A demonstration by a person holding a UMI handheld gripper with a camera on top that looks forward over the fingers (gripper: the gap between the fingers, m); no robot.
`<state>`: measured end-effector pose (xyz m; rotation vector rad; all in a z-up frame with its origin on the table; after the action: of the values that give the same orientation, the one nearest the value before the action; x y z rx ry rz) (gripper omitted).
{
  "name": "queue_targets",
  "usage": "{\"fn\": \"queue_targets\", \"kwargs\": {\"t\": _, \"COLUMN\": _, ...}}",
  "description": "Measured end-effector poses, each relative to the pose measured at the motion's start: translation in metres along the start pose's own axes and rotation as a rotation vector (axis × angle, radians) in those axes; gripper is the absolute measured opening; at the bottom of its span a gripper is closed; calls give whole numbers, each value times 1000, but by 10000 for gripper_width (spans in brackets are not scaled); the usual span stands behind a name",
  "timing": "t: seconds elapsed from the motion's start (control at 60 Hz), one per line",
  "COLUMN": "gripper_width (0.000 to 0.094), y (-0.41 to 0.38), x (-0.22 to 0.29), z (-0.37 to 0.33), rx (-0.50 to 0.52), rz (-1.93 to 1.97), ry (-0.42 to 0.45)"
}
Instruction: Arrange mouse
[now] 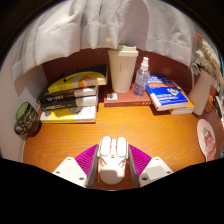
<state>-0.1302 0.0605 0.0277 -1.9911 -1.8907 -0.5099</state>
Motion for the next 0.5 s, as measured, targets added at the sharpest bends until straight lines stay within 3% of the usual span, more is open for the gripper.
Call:
{"fn": "queue_targets", "kwargs": {"t": 0.267, "gripper_width": 404, "y": 3, "x": 0, "z": 0, "rx": 58, "rz": -55, "ry": -45}}
{"fn": "queue_targets", "kwargs": {"t": 0.383, "gripper_width": 392, "y": 5, "x": 3, "z": -5, "rx": 126, "rz": -62, "ry": -79}}
{"fn": "queue_targets", "kwargs": {"t": 0.433, "gripper_width": 394, "y": 11, "x": 11, "z": -20, "rx": 151, "rz": -87, "ry": -60}}
{"fn": "queue_targets", "kwargs": {"t": 0.5, "gripper_width": 396, "y": 27, "x": 31, "z": -58, "rx": 185, "rz": -124, "ry": 28}}
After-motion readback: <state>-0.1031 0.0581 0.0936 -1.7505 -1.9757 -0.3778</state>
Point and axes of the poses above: the point between the fingertips, and its own axes, seen from behind it with the camera up: y to the right, x up, z forward, the way the camera looks, the point moved 6 cm from there along -z, backward, against the way the camera looks, and after that the axes turned 14 degrees about -y, right-handed, at the moved point
